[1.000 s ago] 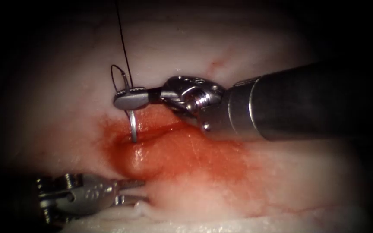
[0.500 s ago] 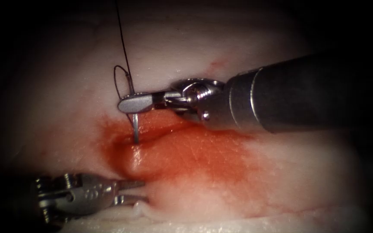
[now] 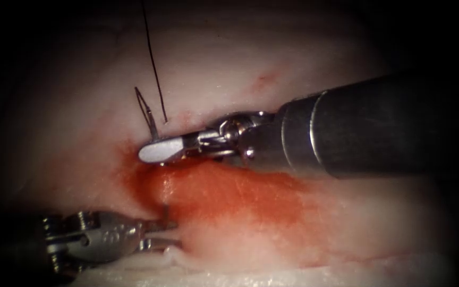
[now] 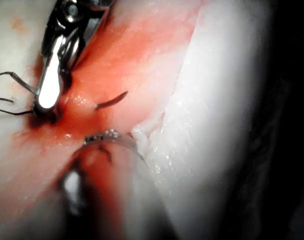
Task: Wound Closure
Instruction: Push needle through tissue below incision with right grasper, then pull needle the rest of the way through flesh with the left gripper
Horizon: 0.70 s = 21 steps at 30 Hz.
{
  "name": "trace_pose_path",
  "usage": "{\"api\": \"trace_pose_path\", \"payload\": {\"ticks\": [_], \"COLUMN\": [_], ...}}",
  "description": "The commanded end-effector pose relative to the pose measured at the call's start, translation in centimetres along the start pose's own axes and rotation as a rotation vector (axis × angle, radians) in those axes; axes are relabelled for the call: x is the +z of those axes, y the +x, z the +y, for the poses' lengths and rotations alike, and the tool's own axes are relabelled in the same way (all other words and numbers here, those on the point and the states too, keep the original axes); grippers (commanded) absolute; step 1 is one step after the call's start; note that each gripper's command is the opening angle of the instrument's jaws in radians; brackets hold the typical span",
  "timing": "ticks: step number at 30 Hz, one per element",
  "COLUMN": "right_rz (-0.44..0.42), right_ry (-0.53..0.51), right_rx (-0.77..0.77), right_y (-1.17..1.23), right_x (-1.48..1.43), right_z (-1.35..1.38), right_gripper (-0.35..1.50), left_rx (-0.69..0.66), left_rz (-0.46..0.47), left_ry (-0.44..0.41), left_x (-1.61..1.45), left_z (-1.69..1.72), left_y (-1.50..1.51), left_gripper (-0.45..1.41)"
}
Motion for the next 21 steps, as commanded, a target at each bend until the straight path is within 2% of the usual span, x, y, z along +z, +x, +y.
{"api": "trace_pose_path", "payload": {"ticks": [1, 7, 10, 13, 14, 15, 17, 19, 21], "right_rz": [0.001, 0.007, 0.029, 0.05, 0.063, 0.083, 0.129, 0.147, 0.167], "right_ry": [0.002, 0.01, -0.027, -0.036, -0.044, -0.057, -0.086, -0.1, -0.117], "right_rx": [0.013, 0.037, 0.101, 0.091, 0.044, -0.003, -0.133, -0.191, -0.238], "right_y": [0.02, 0.0, 0.04, 0.1, 0.14, 0.17, 0.25, 0.34, 0.43], "right_x": [0.07, 0.08, 0.07, 0.05, 0.04, 0.04, 0.01, -0.03, -0.11], "right_z": [0.07, 0.06, 0.04, 0.03, 0.03, 0.03, 0.04, 0.04, 0.04], "right_gripper": [-0.35, -0.35, -0.35, -0.35, -0.13, 0.31, 1.06, 1.25, 1.25], "left_rx": [0.0, 0.0, 0.0, -0.002, -0.002, -0.003, -0.006, 0.005, 0.018], "left_rz": [0.0, -0.002, -0.002, -0.003, -0.002, -0.003, -0.002, 0.018, 0.051], "left_ry": [-0.001, -0.002, -0.003, -0.006, -0.012, -0.012, -0.009, 0.002, 0.019], "left_x": [0.08, 0.08, 0.08, 0.05, 0.01, -0.01, -0.1, -0.19, -0.32], "left_z": [0.01, 0.01, 0.02, 0.02, 0.03, 0.03, 0.04, 0.05, 0.06], "left_y": [0.0, 0.0, 0.0, 0.01, 0.02, 0.02, 0.05, 0.08, 0.13], "left_gripper": [-0.01, -0.03, -0.03, -0.03, -0.03, -0.03, -0.03, 0.02, 0.07]}}
